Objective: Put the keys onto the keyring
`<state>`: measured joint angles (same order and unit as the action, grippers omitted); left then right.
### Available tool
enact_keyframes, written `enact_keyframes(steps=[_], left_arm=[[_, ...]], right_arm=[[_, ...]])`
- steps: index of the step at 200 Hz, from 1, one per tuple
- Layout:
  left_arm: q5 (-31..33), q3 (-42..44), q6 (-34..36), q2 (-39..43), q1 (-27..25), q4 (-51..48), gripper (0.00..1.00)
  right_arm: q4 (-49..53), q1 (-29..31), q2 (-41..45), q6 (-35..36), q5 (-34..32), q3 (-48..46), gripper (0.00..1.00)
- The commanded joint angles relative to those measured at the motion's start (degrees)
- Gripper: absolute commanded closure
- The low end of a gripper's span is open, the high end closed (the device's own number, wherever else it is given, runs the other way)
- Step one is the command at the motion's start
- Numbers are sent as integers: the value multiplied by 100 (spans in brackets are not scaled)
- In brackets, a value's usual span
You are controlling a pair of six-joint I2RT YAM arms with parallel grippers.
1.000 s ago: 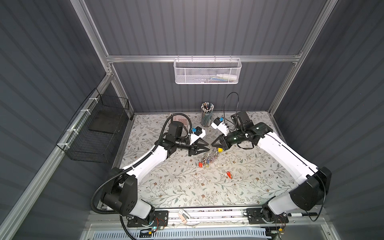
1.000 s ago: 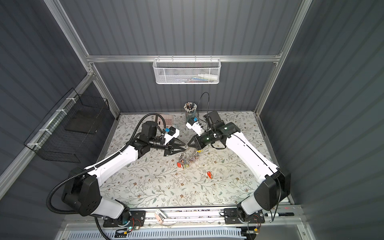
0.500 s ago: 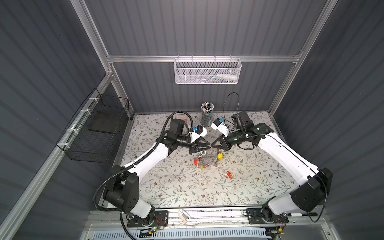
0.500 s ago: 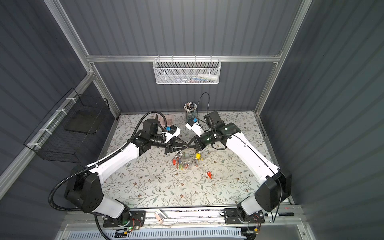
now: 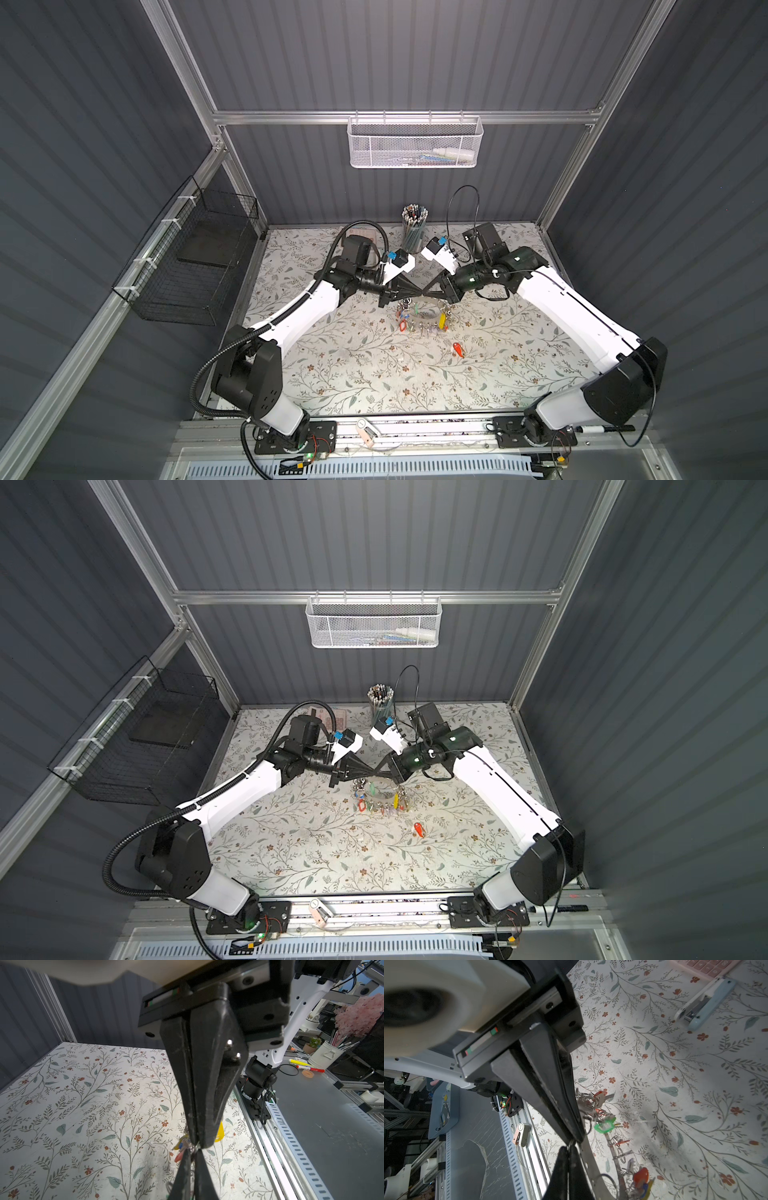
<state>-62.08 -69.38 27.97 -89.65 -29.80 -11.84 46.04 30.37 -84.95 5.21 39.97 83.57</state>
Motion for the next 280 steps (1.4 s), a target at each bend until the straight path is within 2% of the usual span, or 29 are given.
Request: enact_keyframes(steps=[1,151,198,235,266,280], left_arm=[[-163,-205,115,-61,27,-247,99],[-242,-137,-19,54,-69,-179,100],[-181,-150,-43,-7,-154,-187,90],[-64,-179,-45,-74,-305,-194,89],[-24,-203,-28,-141,-342,-270,100],[17,-198,-32,-141,-342,-284,100]], right_arm=[[-48,15,180,83,302,-16,100],[73,18,-26,332,475,163,100],[56,21,-53,328,574,195,100],[39,14,-49,314,592,204,100],[39,19,-24,322,597,186,100],[21,18,-5,318,578,170,100]])
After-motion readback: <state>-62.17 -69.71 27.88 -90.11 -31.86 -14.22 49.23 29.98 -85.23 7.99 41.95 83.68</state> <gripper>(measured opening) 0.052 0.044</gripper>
